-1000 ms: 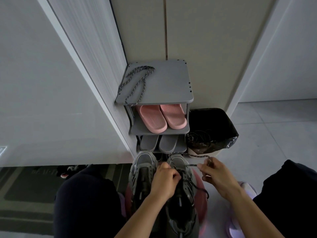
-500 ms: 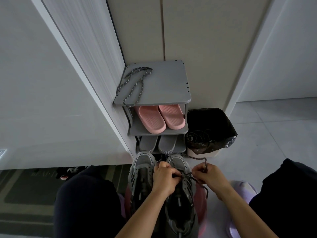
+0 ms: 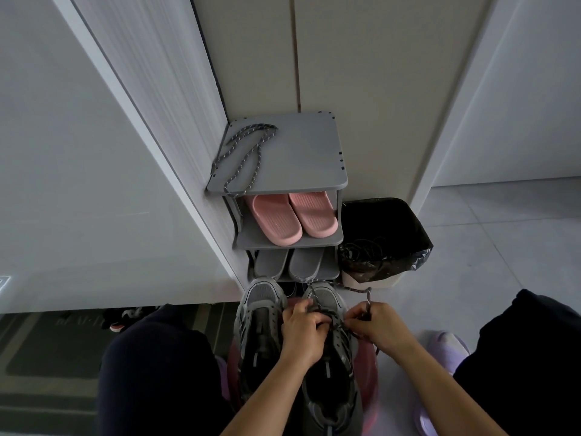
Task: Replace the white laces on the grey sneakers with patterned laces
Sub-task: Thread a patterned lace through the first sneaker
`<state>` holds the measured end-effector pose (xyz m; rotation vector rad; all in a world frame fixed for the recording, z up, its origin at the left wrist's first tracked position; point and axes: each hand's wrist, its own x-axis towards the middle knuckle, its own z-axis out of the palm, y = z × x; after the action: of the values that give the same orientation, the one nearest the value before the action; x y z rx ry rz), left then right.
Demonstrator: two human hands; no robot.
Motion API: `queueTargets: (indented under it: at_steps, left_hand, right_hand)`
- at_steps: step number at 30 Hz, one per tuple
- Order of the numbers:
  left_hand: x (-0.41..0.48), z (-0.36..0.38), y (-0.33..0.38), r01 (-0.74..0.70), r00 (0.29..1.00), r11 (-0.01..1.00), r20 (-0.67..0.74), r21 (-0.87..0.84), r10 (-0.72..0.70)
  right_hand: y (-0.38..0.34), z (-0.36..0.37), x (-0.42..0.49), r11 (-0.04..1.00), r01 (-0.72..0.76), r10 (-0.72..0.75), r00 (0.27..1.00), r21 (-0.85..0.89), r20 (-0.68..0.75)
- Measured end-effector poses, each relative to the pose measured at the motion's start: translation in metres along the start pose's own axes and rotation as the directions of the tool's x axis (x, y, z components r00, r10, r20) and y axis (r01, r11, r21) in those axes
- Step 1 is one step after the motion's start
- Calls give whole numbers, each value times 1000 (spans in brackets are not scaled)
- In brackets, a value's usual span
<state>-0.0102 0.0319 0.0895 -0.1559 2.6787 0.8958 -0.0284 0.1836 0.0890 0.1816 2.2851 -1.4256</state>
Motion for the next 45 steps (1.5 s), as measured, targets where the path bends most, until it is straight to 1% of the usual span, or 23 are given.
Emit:
queueTargets:
  at_steps: [3, 5, 7, 10, 13, 14, 15, 16, 17, 19, 21, 22, 24, 26, 30, 33, 35, 39, 40, 42, 43, 45]
  left_hand:
    - [-1, 1, 0, 20, 1000, 996, -1, -81, -20]
    - [-1, 1, -1, 26, 1000, 994, 3, -110, -25]
    - [-1, 2, -1, 26, 1000, 993, -2, -113, -26]
    - [3, 1, -1, 28, 1000, 990, -8, -135, -30]
    - [6, 1, 1, 24, 1000, 990, -1, -139, -25]
    - [8, 2, 1, 19, 1000, 992, -1, -123, -20]
    - [9, 2, 0, 16, 1000, 994, -1, -107, -16]
    - [10, 2, -1, 17, 1000, 995, -1, -95, -17]
    - [12, 1, -1, 19, 1000, 996, 1, -85, -19]
    - [16, -1, 0, 4, 1000, 999, 1, -39, -4]
    - [19, -4, 3, -42, 999, 999, 7, 14, 42]
    - [21, -6, 4, -64, 998, 998, 25, 25, 63]
    - [22, -9, 3, -112, 992, 993, 56, 40, 110]
    - [23, -12, -3, -145, 989, 988, 44, 52, 143]
    - [24, -17, -10, -167, 986, 982, 1, 82, 168]
    - [26, -16, -7, -166, 985, 984, 55, 65, 162]
    - [27, -16, -6, -155, 987, 987, 59, 39, 152]
    - [21, -28, -10, -180, 984, 981, 10, 74, 180]
    - [18, -34, -12, -193, 981, 976, -5, 104, 195]
    - [12, -52, -20, -190, 978, 970, -61, 152, 201]
    - [9, -64, -25, -160, 978, 976, -108, 150, 178]
    - [7, -92, -38, -60, 977, 991, -199, 116, 82]
  right_hand:
    - [0, 4, 2, 996, 32, -37, 998, -82, -60]
    - [1, 9, 2, 995, 42, -52, 993, -92, -109]
    - [1, 11, 2, 995, 44, -55, 990, -86, -126]
    - [0, 9, 1, 994, 41, -48, 997, -102, -67]
    - [-4, 8, 4, 962, 78, -82, 997, -263, -3]
    - [-6, 9, 5, 951, 88, -92, 996, -295, 0]
    - [-6, 10, 5, 952, 93, -99, 995, -293, -4]
    - [-6, 13, 5, 963, 87, -94, 995, -253, -15]
    - [-3, 16, 5, 982, 65, -72, 997, -177, -30]
    - [0, 19, 2, 999, 8, -6, 999, 40, -46]
    - [0, 19, -1, 975, -65, 60, 998, 215, 32]
    - [-1, 19, -1, 964, -91, 71, 994, 249, 87]
    - [-2, 17, 1, 968, -108, 74, 985, 226, 155]
    - [-1, 17, 2, 970, -115, 81, 984, 215, 160]
    - [-2, 20, -4, 943, -150, 122, 986, 296, 112]
    - [-13, 23, -6, 964, -117, 73, 979, 239, 188]
    - [-19, 26, -3, 973, -101, 60, 979, 209, 193]
    - [-18, 32, 1, 995, -101, 102, 994, -18, 45]
    - [-17, 32, 2, 994, -102, 104, 994, -49, 24]
    - [-14, 31, 2, 988, -134, 136, 990, -71, 27]
    - [-11, 30, 3, 987, -147, 150, 988, -64, 35]
    - [-7, 27, 3, 988, -153, 154, 988, -27, 33]
